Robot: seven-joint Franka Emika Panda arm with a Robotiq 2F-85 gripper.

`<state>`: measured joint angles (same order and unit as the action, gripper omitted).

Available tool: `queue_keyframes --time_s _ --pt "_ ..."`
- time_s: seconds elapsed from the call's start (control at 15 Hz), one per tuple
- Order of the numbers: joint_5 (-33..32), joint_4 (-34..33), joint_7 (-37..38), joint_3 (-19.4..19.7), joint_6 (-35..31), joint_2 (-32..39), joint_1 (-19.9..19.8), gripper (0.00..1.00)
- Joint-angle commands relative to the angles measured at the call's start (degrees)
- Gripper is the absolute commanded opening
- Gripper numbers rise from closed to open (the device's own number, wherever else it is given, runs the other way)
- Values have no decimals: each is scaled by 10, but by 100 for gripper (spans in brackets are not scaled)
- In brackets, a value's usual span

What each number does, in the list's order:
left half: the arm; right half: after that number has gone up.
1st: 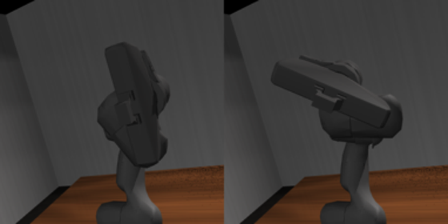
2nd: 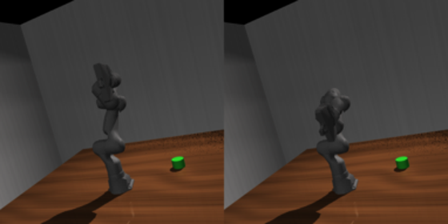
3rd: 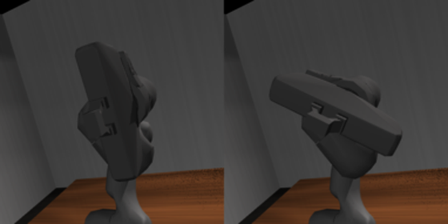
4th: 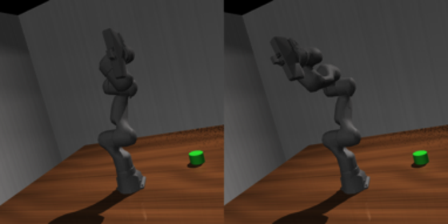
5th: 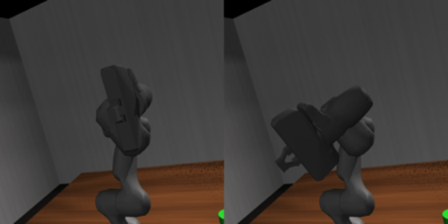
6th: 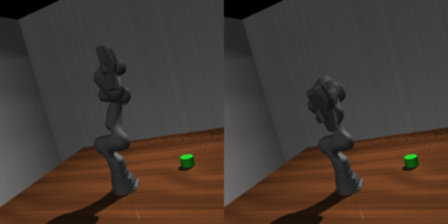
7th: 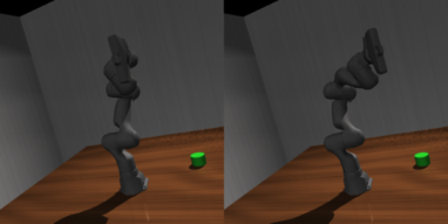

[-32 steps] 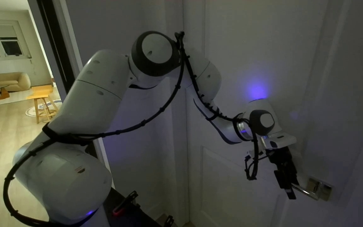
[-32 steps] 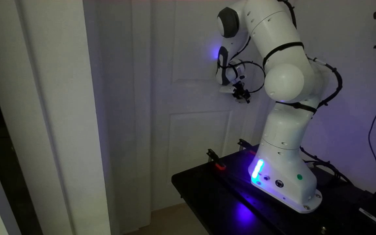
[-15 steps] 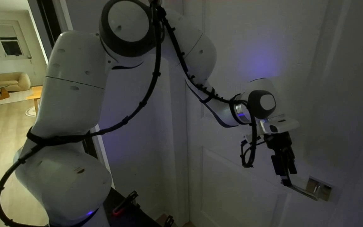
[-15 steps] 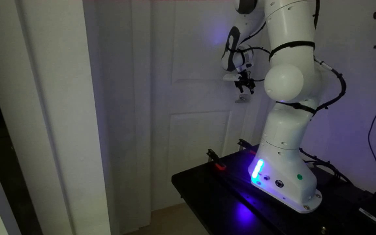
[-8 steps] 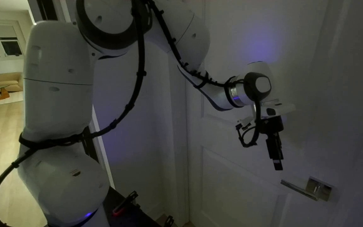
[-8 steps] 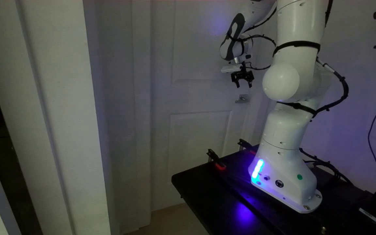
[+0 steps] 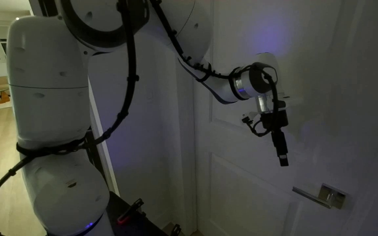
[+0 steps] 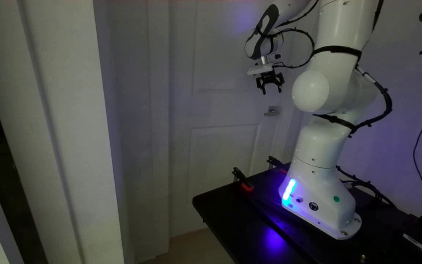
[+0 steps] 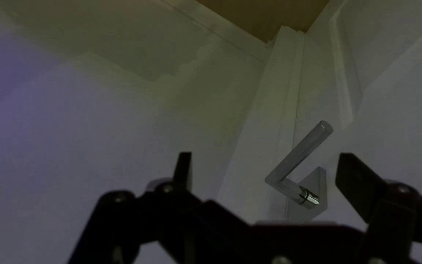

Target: Close the door

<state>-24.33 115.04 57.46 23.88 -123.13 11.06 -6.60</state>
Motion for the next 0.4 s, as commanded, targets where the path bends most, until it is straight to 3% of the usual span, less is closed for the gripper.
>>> queue_keyframes --time_s 0.0,0.33 --pt "-3 -3 1 -24 3 -1 -23 100" --pt "-3 -3 2 -27 3 2 -28 100"
